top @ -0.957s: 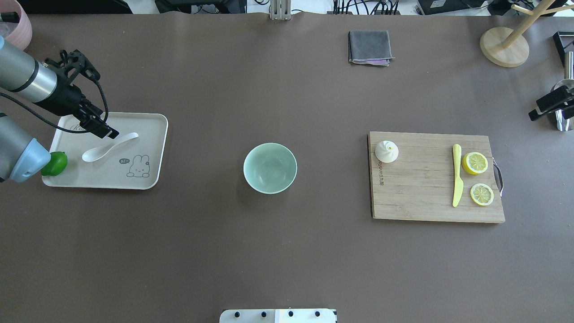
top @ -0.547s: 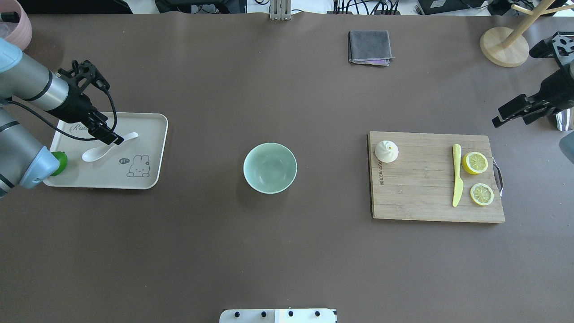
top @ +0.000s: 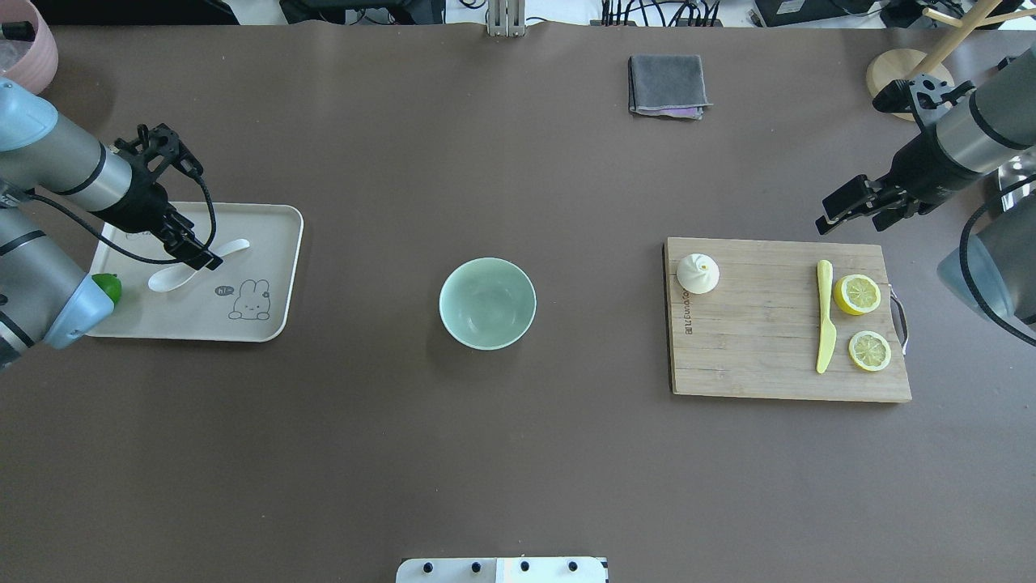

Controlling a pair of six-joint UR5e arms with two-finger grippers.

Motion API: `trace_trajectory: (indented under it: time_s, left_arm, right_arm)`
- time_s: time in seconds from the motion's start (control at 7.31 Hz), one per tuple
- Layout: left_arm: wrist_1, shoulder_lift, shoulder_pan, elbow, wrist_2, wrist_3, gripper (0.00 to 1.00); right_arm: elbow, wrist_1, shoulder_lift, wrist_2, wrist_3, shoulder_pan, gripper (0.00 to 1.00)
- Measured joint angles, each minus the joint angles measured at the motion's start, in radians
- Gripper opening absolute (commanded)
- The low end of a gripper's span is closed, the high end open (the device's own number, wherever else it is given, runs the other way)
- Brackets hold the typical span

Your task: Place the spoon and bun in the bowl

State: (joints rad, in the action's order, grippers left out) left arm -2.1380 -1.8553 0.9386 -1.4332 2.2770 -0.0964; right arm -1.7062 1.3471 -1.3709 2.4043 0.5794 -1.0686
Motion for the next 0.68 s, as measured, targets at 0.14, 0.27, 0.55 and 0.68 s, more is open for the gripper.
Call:
trace_trajectory:
  time_s: [0.14,0.27,0.55,0.68]
  left_arm:
    - [0.0,0.0,-0.007,0.003,-0.006,0.0,0.78]
    - [0.0,0.0,-0.013,0.004,-0.008,0.0,0.75]
    - [0.0,-0.001,-0.019,0.003,-0.01,0.0,0.73]
    - [0.0,-0.001,-0.022,0.003,-0.01,0.0,0.72]
  right_arm:
    - [-0.001,0.0,0.007,0.0,0.011,0.005,1.0]
    - [-0.001,0.0,0.015,0.0,0.026,0.01,1.0]
    - [0.0,0.0,0.023,-0.001,0.041,0.017,1.0]
    - [0.0,0.0,0.024,-0.002,0.043,0.02,1.0]
